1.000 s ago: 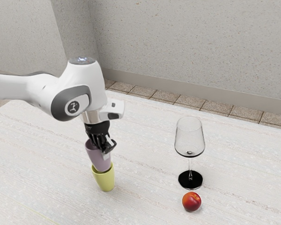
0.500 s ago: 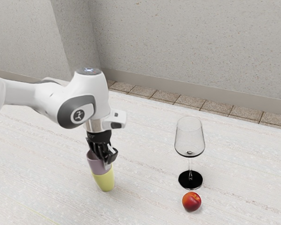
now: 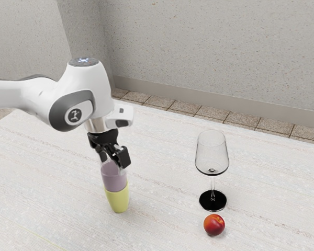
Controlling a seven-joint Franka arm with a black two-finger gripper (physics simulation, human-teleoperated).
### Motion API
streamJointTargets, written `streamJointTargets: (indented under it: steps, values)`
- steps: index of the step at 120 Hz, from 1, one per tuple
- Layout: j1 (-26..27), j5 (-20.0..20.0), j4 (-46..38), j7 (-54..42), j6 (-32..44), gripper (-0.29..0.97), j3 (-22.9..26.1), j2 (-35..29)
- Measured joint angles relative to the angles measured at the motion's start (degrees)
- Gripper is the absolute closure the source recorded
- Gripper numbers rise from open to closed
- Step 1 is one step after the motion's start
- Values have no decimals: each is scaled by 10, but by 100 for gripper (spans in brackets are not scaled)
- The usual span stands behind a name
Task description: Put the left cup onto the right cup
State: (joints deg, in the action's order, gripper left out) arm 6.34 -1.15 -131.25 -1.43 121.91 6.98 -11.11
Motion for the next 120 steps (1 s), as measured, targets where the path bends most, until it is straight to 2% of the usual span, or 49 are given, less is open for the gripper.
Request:
streamJointTargets:
  steps: [16,43,71,120]
  values:
    - [-3,0,58,-1,-27,3,-27,7]
    - [-5,0,211,-7,-85,1,-87,91]
    - [-9,4,386,-13,-158,0,-117,185]
    - [-13,12,408,-20,-215,0,-117,185]
